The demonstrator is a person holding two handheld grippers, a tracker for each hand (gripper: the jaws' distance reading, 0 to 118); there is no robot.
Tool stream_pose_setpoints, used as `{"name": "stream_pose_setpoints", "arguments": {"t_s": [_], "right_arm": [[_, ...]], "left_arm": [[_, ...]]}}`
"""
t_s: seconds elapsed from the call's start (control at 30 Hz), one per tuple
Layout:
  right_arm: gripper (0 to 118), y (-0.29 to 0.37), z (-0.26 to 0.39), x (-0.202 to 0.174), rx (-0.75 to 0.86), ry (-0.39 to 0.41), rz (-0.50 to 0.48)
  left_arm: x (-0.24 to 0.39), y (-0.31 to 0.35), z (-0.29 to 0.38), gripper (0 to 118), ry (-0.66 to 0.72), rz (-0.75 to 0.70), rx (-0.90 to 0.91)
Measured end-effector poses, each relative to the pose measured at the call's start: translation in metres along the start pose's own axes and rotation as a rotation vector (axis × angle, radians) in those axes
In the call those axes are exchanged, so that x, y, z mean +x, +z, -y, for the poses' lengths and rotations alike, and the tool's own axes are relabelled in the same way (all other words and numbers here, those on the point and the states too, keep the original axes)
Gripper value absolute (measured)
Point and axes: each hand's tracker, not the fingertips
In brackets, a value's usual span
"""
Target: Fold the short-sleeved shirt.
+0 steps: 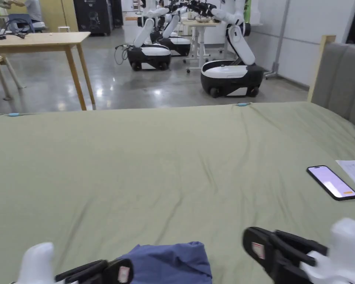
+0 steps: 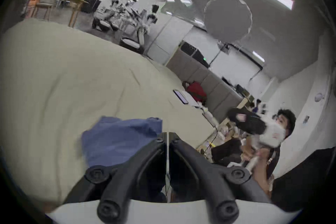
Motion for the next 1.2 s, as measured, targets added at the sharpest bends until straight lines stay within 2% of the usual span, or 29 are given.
{"name": "stream_pose_setpoints", "arguments": {"t_s": [0.03,0.2,0.3,0.4,0.47,0.5,0.53,0.57,0.6,0.67,0.7,0.77,0.87,1.07,1.1,1.13,1.17,1.2], "right_arm": [[4,-0.025,0.008,0.006,-0.039,-0.029,-0.042],[5,-0.109,0.058,0.028,-0.287,-0.146,-0.069],[4,-0.133,0.083,0.048,-0.415,-0.301,-0.03],[4,-0.137,0.094,0.068,-0.401,-0.428,-0.073],[4,-0.135,0.093,0.074,-0.402,-0.467,-0.1],[4,-0.135,0.093,0.074,-0.406,-0.453,-0.09],[4,-0.133,0.093,0.071,-0.407,-0.444,-0.088],[4,-0.132,0.093,0.07,-0.404,-0.431,-0.086],[4,-0.132,0.094,0.068,-0.403,-0.416,-0.082],[4,-0.134,0.094,0.065,-0.405,-0.4,-0.068],[4,-0.134,0.094,0.064,-0.404,-0.394,-0.063],[4,-0.134,0.095,0.064,-0.406,-0.393,-0.056],[4,-0.134,0.096,0.064,-0.401,-0.394,-0.059],[4,-0.135,0.096,0.066,-0.402,-0.399,-0.066],[4,-0.135,0.097,0.066,-0.402,-0.399,-0.067],[4,-0.134,0.097,0.066,-0.401,-0.399,-0.067],[4,-0.134,0.097,0.066,-0.401,-0.395,-0.059],[4,-0.134,0.098,0.066,-0.399,-0.39,-0.052]], "left_arm": [[-0.007,0.018,0.007,0,0.037,-0.023,0.019],[-0.031,0.072,0.04,0,0.14,-0.146,0.105],[-0.034,0.078,0.05,0,0.149,-0.189,0.098],[-0.042,0.068,0.05,0,0.152,-0.179,0.078],[-0.051,0.053,0.048,8,0.182,-0.141,0.063],[-0.054,0.046,0.047,24,0.171,-0.147,0.063],[-0.056,0.038,0.045,54,0.15,-0.162,0.061],[-0.059,0.027,0.042,93,0.133,-0.196,0.051],[-0.065,0.012,0.039,118,0.123,-0.215,-0.006],[-0.075,-0.004,0.041,118,0.126,-0.157,-0.039],[-0.08,-0.016,0.038,118,0.172,-0.113,-0.035],[-0.092,-0.037,0.036,118,0.21,-0.121,-0.053],[-0.108,-0.067,0.035,118,0.176,-0.185,-0.097],[-0.094,-0.114,0.035,117,0.153,-0.107,-0.173],[-0.09,-0.119,0.037,108,0.144,-0.102,-0.172],[-0.082,-0.121,0.037,92,0.139,-0.096,-0.174],[-0.077,-0.123,0.037,64,0.093,-0.193,-0.162],[-0.077,-0.125,0.038,40,0.062,-0.194,-0.162]]}}
